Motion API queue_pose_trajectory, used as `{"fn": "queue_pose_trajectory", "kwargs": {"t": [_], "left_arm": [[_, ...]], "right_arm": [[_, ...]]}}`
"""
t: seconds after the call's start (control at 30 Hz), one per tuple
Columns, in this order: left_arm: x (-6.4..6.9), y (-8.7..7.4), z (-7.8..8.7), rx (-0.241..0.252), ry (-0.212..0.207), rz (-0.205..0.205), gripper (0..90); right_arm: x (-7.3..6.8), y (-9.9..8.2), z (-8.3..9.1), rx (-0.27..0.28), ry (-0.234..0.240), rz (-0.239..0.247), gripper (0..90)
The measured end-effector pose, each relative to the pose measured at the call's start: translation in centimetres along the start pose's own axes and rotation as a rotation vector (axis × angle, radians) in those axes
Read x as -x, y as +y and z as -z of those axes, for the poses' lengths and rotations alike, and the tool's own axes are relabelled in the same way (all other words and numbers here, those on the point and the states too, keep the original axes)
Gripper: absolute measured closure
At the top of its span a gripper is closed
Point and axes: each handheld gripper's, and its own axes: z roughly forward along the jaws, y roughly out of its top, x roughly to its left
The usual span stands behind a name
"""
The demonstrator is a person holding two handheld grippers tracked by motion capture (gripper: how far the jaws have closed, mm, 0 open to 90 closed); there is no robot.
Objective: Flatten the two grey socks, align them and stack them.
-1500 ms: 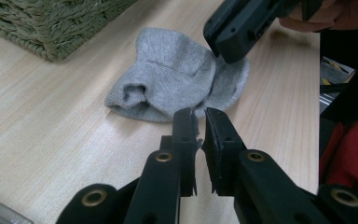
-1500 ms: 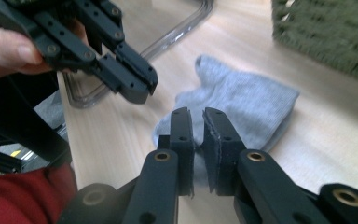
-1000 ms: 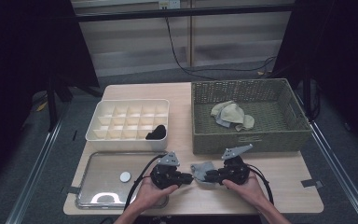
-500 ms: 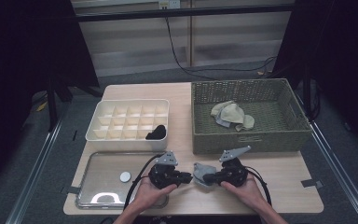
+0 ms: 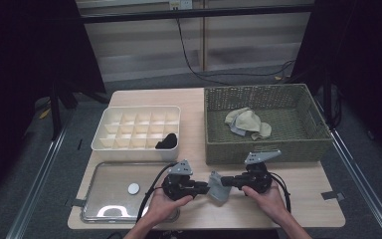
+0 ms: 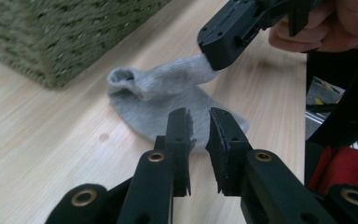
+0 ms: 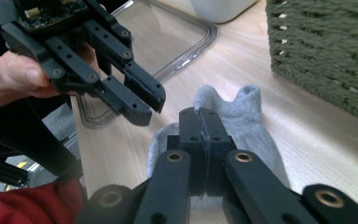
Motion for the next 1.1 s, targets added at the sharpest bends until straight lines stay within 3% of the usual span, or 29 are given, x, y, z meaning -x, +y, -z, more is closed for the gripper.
{"fn": "queue_pose_trajectory", "kwargs": {"t": [0.23,0.4,0.7,0.8,1.1], "left_arm": [[0.7,0.5,-1.5,-0.009,-0.022,-0.015,77.6],[1.1,0.1,-2.8,-0.073,-0.012,-0.028,71.7],[0.7,-1.0,-2.4,-0.114,0.003,-0.013,71.8],[0.7,-1.1,-2.3,-0.14,0.011,-0.038,71.0],[0.8,-1.4,-1.9,-0.152,0.014,-0.057,70.6]], "right_arm": [[0.1,0.2,0.3,0.015,-0.008,-0.004,89.9],[0.3,0.2,0.6,0.023,-0.017,-0.007,89.8],[0.9,0.2,1.8,0.057,-0.051,-0.028,89.8],[1.0,0.1,2.1,0.064,-0.064,-0.032,89.8],[1.5,-0.6,3.6,0.078,-0.11,-0.053,89.9]]}}
